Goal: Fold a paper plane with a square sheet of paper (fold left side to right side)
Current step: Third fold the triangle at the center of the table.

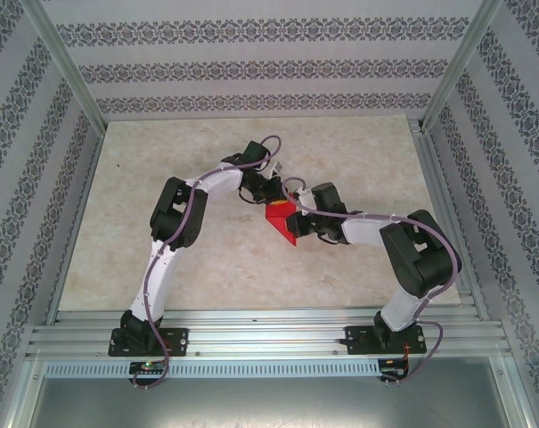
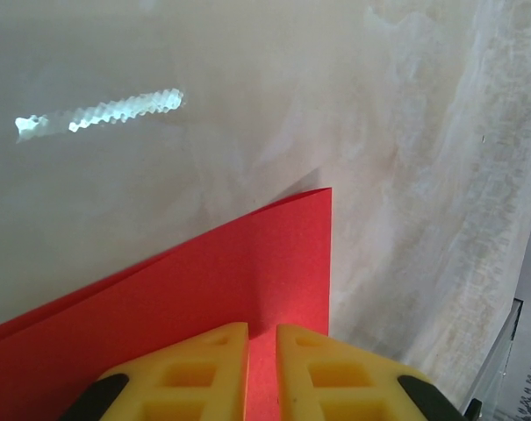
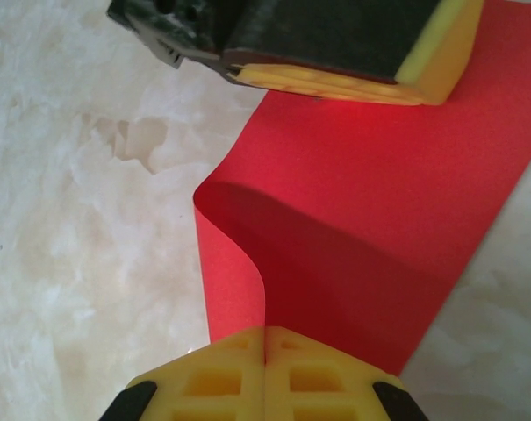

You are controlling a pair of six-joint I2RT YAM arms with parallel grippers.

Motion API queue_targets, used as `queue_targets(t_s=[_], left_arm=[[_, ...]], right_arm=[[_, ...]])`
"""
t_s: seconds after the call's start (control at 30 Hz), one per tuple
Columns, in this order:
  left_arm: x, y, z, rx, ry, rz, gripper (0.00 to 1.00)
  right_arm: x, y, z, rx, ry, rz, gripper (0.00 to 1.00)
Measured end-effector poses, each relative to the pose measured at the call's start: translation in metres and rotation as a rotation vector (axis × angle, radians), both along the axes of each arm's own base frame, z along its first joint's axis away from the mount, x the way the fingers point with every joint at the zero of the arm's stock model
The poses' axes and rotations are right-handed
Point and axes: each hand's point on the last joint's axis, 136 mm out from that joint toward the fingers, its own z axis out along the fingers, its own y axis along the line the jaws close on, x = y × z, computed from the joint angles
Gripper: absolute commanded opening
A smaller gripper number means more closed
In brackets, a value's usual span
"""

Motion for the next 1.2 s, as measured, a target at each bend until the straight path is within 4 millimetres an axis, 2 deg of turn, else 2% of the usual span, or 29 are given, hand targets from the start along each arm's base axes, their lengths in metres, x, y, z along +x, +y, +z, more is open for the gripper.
queue_targets(t_s=[0.33,0.9,1.2], left_arm=[[0.0,-0.001,0.0,0.002,-0.005,-0.005,0.18],[0.0,-0.001,0.0,0.002,-0.006,-0.006,0.18],[-0.001,-0.001,0.0,0.002,-0.007,-0.007,0.18]], right_arm=[[0.011,-0.006,-0.008,0.007,0.05,-0.043,0.0],[0.004,-0.01,-0.02,0.007,0.113,-0.073,0.0],[0.008,-0.015,-0.02,0.004,0.113,-0.094,0.0]])
